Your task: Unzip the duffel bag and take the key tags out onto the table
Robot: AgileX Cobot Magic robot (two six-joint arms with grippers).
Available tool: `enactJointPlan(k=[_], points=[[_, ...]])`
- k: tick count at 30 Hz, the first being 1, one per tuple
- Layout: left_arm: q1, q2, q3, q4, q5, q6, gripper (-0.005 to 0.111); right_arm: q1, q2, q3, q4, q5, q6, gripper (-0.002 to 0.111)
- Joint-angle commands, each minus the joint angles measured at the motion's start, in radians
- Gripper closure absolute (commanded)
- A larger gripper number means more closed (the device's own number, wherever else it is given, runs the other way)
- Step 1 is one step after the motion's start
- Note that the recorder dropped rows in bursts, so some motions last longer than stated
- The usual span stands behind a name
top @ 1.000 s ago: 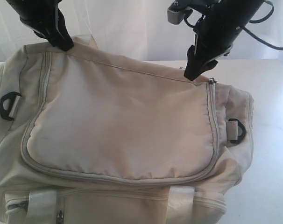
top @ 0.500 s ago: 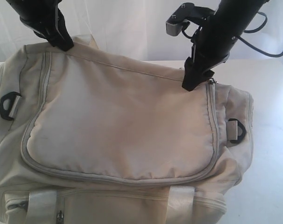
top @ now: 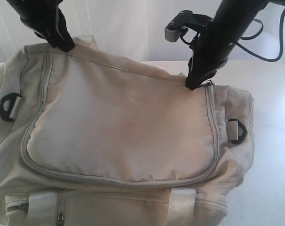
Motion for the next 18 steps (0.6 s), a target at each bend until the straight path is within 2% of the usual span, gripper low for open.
enactJointPlan(k=[1, 11, 14, 18], points=[[-0.001, -0.019, -0.016, -0.028, 0.057, 0.011, 0.107, -0.006, -0.006, 0.002, -0.003, 0.001, -0.013, 0.108], [-0.001, -0.033, -0.016, -0.011, 0.054, -0.008, 0.107, -0.006, -0.198, -0.094, -0.074, -0.042, 0.097, 0.108], [-0.001, -0.044, -0.016, 0.075, 0.014, -0.101, 0.107, -0.006, -0.172, -0.087, -0.124, -0.128, 0.112, 0.108], [-0.001, -0.041, -0.016, 0.209, 0.073, -0.173, 0.107, -0.006, -0.12, -0.089, -0.117, -0.238, 0.112, 0.108]])
